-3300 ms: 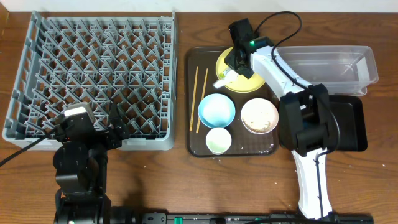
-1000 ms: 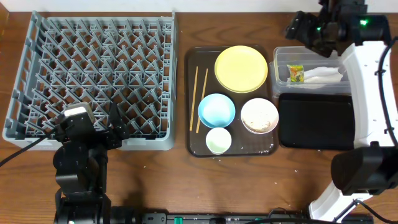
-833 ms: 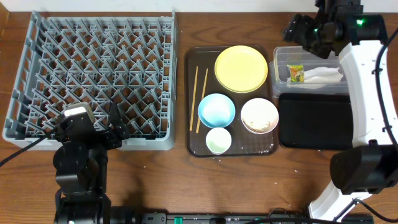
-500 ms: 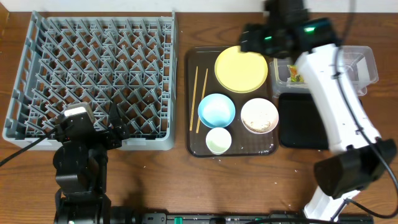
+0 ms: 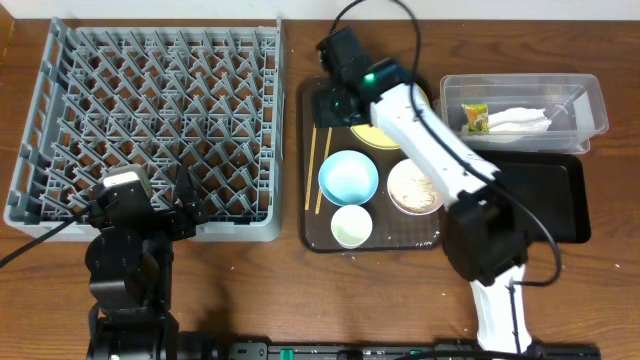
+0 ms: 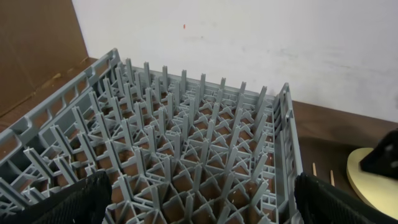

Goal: Sort waste into correct bins and load items into the dishwasher

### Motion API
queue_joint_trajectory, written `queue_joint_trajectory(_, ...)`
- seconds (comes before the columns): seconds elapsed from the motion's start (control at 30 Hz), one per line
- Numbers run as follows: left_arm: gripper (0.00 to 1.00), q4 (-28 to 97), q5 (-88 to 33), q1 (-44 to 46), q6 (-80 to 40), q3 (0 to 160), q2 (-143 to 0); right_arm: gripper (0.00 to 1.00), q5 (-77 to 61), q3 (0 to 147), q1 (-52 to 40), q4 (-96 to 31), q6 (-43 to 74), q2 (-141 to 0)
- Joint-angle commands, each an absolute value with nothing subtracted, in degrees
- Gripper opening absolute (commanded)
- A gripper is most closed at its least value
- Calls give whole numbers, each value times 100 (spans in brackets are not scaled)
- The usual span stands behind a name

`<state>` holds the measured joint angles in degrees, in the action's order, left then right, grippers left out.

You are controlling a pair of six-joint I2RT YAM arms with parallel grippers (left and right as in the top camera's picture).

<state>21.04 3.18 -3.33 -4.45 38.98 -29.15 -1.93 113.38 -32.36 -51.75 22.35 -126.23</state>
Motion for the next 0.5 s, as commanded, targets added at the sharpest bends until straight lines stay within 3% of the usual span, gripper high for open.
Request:
queue_joint_trajectory(0.0, 95, 2099, 364, -362, -412, 4036, -2910, 62, -21, 11347, -3343, -5074, 2112, -12881)
queue_joint_trajectory(0.47, 95, 2099, 364, -362, -412, 4036, -2910, 54, 185, 11347, -3562, -5105, 2290, -13421)
